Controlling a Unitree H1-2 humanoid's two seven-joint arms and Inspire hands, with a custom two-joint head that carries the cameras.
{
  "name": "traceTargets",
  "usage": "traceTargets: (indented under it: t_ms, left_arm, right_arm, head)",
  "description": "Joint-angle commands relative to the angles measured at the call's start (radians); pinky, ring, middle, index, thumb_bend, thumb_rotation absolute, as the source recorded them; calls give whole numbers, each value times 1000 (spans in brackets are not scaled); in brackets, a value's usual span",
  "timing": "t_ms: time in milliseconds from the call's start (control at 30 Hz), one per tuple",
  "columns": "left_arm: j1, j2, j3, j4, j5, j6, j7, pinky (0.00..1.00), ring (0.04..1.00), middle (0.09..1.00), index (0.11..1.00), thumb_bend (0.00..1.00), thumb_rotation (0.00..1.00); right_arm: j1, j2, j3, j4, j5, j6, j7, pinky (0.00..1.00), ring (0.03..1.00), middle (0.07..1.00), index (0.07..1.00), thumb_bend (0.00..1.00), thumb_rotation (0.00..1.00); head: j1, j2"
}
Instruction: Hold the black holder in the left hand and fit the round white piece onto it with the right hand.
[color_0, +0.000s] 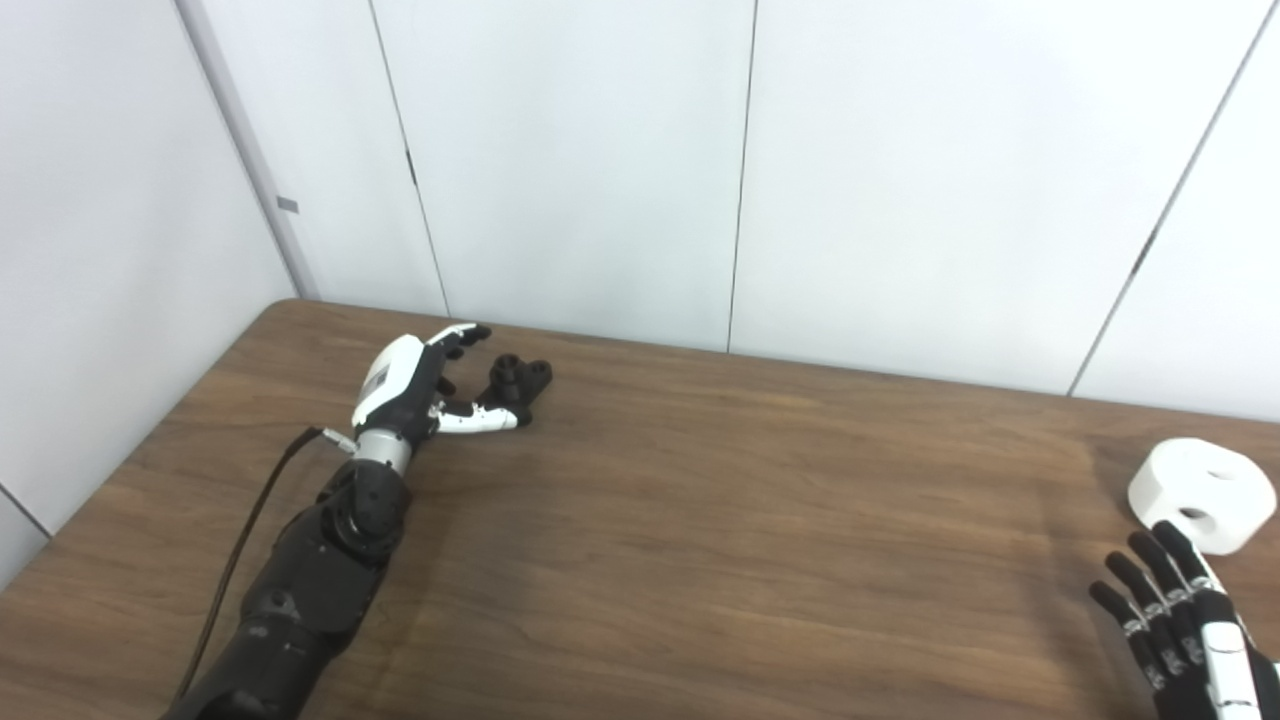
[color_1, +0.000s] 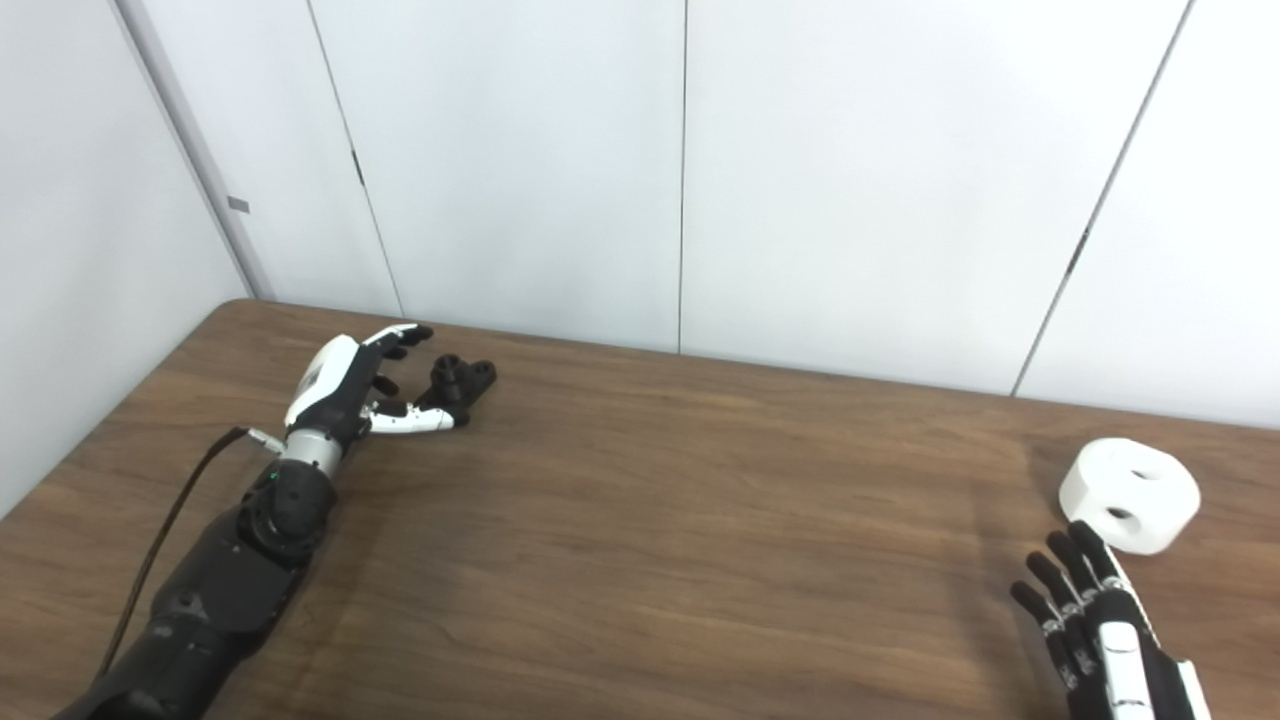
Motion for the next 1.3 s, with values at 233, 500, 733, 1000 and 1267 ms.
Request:
traceTargets:
  t_ms: [233,500,733,1000,1267]
  left_arm:
    - [-15,32,-26,-15,37,-10,-8,758,836,847,790,1000,220]
    - [-21,56,-51,-12,93,-33,8,803,867,830,753,1000,199]
    - [-25,74,-70,-10,133,-36,12,806,869,820,738,1000,223]
    - [-44,86,-88,3,171,-43,16,785,858,803,696,1000,212]
    - [-52,78,-98,6,181,-48,20,758,842,784,670,1000,222]
  right_arm:
    - [-15,8,1,-45,4,-31,2,853,903,930,925,338,776]
    - [-13,20,8,-65,-5,-25,-9,848,900,923,912,326,775]
    - [-10,19,16,-69,-7,-31,-4,838,903,931,919,339,771]
    - [-4,18,18,-76,0,-41,3,841,899,924,911,325,769]
    - [4,19,23,-83,-1,-39,1,843,903,929,919,332,775]
  head:
    - [-3,9]
    - [-22,16]
    - [-24,18]
    - [-24,20]
    - [-25,22]
